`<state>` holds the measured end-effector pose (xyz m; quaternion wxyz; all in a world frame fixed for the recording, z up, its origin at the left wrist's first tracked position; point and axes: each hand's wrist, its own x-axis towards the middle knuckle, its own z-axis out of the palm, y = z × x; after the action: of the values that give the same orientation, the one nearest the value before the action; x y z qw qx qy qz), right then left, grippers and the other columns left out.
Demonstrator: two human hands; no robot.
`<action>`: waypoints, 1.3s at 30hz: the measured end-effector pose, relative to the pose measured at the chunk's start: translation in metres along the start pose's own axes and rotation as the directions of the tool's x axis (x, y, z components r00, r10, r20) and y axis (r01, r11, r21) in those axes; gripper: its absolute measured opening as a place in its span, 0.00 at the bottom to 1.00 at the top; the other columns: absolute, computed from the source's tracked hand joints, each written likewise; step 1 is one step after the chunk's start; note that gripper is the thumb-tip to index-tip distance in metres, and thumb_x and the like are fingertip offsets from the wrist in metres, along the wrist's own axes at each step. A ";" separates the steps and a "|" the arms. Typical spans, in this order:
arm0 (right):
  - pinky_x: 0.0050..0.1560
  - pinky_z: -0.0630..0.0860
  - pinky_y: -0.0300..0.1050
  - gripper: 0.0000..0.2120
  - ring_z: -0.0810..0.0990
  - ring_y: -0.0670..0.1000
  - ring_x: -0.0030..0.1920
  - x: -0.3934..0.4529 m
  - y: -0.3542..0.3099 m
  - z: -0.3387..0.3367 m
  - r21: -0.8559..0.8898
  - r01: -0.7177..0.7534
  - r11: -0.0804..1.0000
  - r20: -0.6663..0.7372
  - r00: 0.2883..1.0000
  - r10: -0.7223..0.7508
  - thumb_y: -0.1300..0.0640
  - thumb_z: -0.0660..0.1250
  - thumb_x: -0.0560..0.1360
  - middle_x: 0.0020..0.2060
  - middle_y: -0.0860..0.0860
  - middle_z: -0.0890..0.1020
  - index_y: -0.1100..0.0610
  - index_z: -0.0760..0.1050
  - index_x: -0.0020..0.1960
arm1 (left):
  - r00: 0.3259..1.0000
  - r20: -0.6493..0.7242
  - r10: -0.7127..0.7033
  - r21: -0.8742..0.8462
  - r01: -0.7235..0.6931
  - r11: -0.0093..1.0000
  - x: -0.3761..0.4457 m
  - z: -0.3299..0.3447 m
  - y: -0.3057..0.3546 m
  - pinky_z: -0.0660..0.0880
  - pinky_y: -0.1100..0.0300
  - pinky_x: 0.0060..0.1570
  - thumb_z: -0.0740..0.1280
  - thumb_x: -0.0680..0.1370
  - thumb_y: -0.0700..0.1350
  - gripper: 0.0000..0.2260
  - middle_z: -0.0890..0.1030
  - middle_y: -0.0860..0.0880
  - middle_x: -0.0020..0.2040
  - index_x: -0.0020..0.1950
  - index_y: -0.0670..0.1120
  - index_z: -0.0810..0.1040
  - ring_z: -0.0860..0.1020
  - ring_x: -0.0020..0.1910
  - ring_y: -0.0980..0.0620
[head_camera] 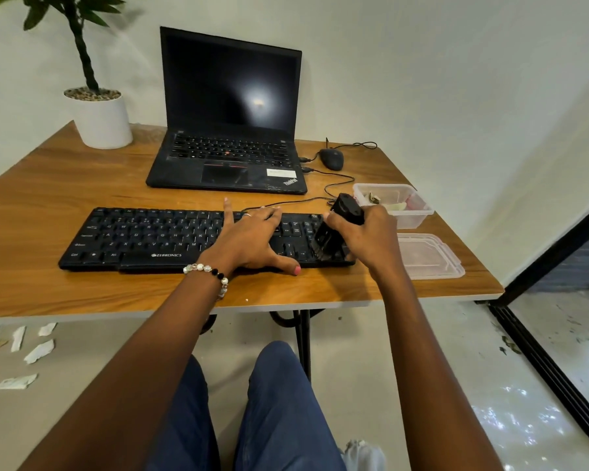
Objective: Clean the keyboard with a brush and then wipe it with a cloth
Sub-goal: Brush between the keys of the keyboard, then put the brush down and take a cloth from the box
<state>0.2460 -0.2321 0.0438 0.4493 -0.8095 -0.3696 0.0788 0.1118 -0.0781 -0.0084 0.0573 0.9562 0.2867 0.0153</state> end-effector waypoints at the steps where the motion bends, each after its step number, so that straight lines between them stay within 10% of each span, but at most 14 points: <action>1: 0.38 0.82 0.50 0.15 0.84 0.54 0.44 -0.001 0.001 -0.001 -0.004 -0.017 1.000 0.005 1.000 0.017 0.47 0.72 0.73 0.45 0.53 0.84 0.57 0.80 0.51 | 1.000 0.001 -0.002 0.000 0.002 1.000 -0.001 -0.001 0.000 0.31 0.30 0.66 0.59 0.59 0.80 0.59 0.50 0.49 0.80 0.79 0.48 0.45 0.51 0.78 0.48; 6: 0.42 0.74 0.45 0.23 0.80 0.56 0.52 -0.005 0.002 -0.011 -0.347 -0.010 0.938 -0.141 0.989 -0.042 0.44 0.70 0.73 0.49 0.57 0.82 0.62 0.79 0.58 | 1.000 0.004 -0.004 0.002 0.004 1.000 -0.004 -0.001 0.002 0.29 0.30 0.66 0.57 0.58 0.80 0.59 0.51 0.49 0.80 0.79 0.48 0.46 0.51 0.78 0.47; 15: 0.40 0.73 0.42 0.19 0.79 0.50 0.44 -0.020 0.017 -0.008 -0.125 -0.033 0.992 -0.227 0.974 0.004 0.45 0.71 0.73 0.44 0.53 0.83 0.60 0.82 0.54 | 1.000 -0.026 -0.014 -0.025 0.013 1.000 -0.010 0.002 0.001 0.29 0.31 0.67 0.54 0.58 0.80 0.58 0.52 0.48 0.79 0.79 0.48 0.46 0.52 0.78 0.47; 18: 0.39 0.81 0.50 0.13 0.83 0.52 0.43 -0.023 0.023 -0.013 0.213 -0.074 0.974 -0.237 0.963 0.125 0.45 0.73 0.72 0.44 0.51 0.84 0.54 0.80 0.50 | 0.999 -0.046 -0.018 -0.048 0.016 0.999 -0.012 0.001 0.002 0.29 0.33 0.67 0.57 0.61 0.78 0.56 0.54 0.48 0.79 0.79 0.49 0.47 0.53 0.77 0.47; 21: 0.31 0.77 0.42 0.13 0.79 0.46 0.34 -0.023 0.025 -0.023 0.697 -0.235 0.678 -0.022 0.938 0.347 0.50 0.73 0.73 0.44 0.54 0.85 0.56 0.78 0.54 | 0.995 -0.091 -0.028 -0.145 0.014 0.989 -0.013 0.001 0.003 0.30 0.33 0.68 0.60 0.65 0.75 0.50 0.59 0.49 0.78 0.79 0.49 0.52 0.55 0.77 0.48; 27: 0.30 0.75 0.38 0.12 0.77 0.50 0.35 -0.006 0.052 -0.050 0.849 -0.324 0.418 0.080 0.860 0.503 0.47 0.69 0.76 0.41 0.56 0.83 0.56 0.77 0.52 | 0.960 -0.272 -0.062 -0.263 -0.012 0.965 -0.009 0.002 0.010 0.36 0.37 0.71 0.65 0.74 0.64 0.32 0.69 0.51 0.71 0.73 0.50 0.67 0.64 0.72 0.51; 39: 0.32 0.78 0.43 0.24 0.85 0.56 0.43 0.028 0.107 -0.072 0.647 -0.302 0.700 -0.234 0.795 0.560 0.51 0.75 0.71 0.53 0.58 0.83 0.63 0.76 0.61 | 0.933 -0.360 0.002 -0.339 -0.134 0.931 0.016 0.002 0.046 0.51 0.36 0.71 0.67 0.76 0.56 0.19 0.77 0.51 0.65 0.65 0.52 0.77 0.71 0.66 0.50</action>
<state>0.3559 -0.2965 0.0073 0.7084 -0.6953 -0.0182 0.1195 0.1500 -0.1076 -0.0054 0.1775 0.9206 0.2508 0.2411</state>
